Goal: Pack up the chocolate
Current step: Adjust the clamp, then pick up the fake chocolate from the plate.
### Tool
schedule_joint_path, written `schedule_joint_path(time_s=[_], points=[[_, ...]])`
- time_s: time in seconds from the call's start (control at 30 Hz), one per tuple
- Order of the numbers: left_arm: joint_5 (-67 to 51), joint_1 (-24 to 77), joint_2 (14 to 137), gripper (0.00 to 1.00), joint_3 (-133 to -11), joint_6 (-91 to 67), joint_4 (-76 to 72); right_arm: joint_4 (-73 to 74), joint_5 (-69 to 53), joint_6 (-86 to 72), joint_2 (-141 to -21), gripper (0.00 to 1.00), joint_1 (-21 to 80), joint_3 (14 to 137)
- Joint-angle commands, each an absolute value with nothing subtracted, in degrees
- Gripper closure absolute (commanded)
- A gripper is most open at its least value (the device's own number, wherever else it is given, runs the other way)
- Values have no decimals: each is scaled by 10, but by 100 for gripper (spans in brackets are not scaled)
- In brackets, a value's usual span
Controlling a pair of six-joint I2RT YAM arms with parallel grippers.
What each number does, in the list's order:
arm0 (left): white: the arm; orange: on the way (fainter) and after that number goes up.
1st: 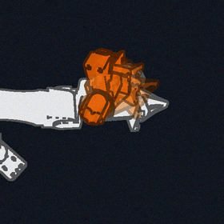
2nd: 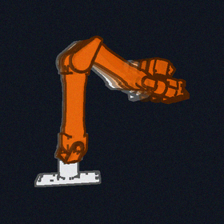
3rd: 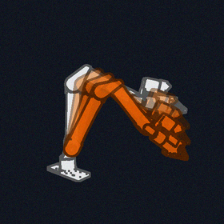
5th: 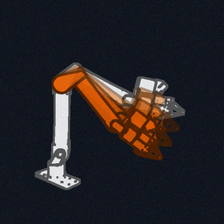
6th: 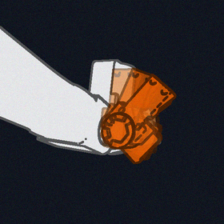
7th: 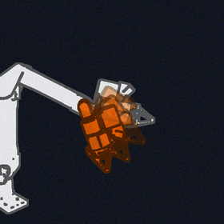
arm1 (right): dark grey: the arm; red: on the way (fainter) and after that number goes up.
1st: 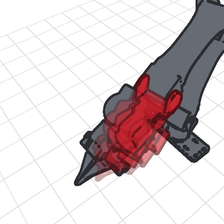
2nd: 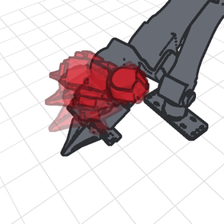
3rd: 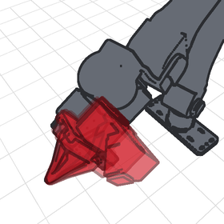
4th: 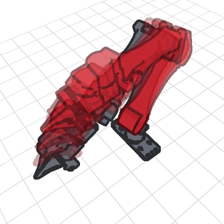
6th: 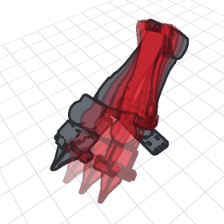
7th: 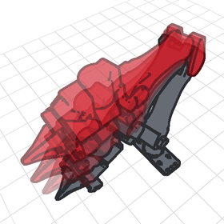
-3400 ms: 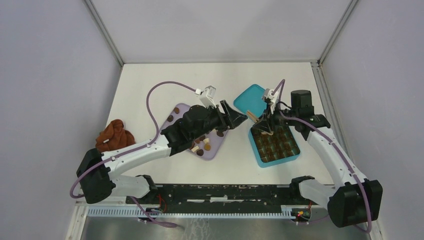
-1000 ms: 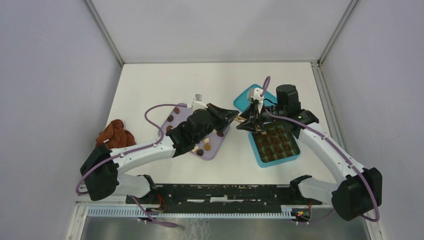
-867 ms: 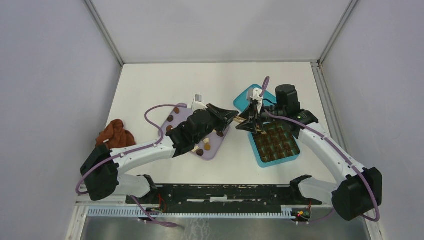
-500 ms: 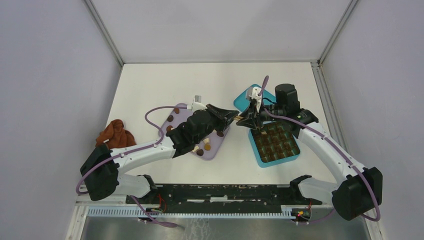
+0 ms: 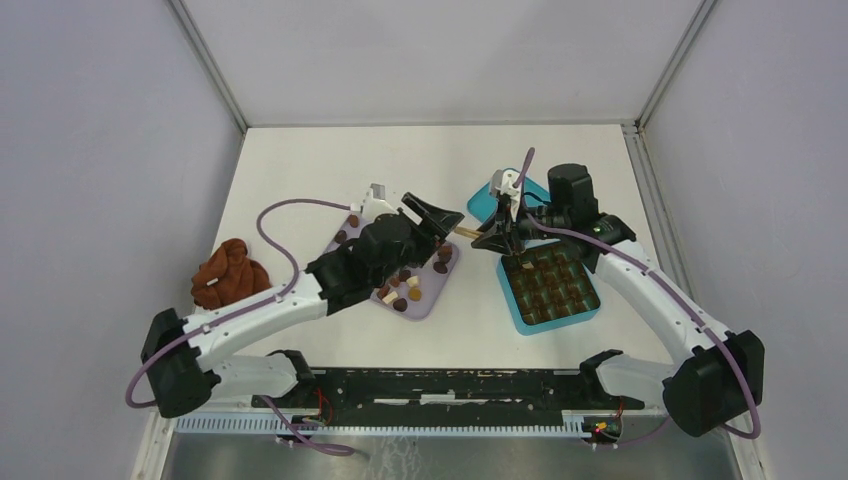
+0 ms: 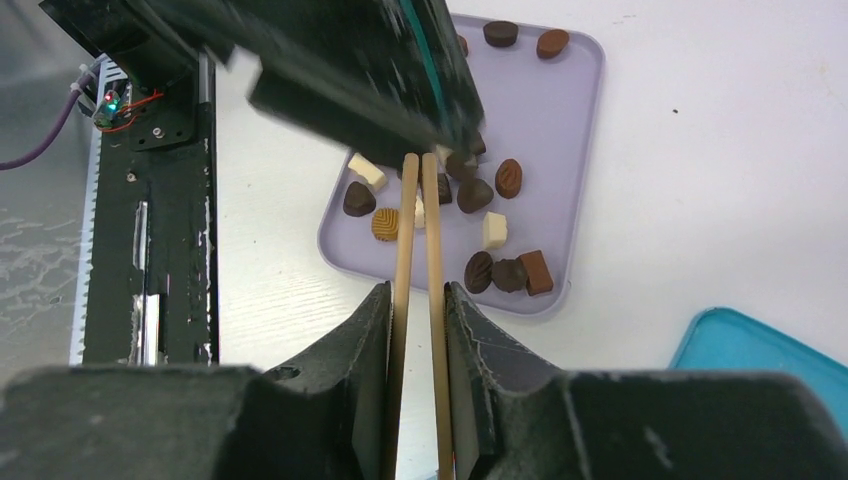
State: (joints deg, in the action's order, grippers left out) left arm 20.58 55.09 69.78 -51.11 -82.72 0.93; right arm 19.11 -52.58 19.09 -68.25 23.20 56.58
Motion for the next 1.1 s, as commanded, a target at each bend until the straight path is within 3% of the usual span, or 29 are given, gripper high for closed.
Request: schedule_joint_path(time_s=[0.0, 0.3, 0.7, 1.07], points=[[311, 552, 612, 18, -578, -686, 193, 194, -521, 190, -688, 71, 230, 585], [414, 551, 488, 18, -586, -643, 313, 219, -493, 226, -713, 64, 243, 588], [495, 552, 437, 19, -689, -526, 433, 278, -301, 319, -788, 61, 373, 612], [512, 552, 344, 21, -673, -526, 459, 302, -206, 347, -903, 61, 461, 661]])
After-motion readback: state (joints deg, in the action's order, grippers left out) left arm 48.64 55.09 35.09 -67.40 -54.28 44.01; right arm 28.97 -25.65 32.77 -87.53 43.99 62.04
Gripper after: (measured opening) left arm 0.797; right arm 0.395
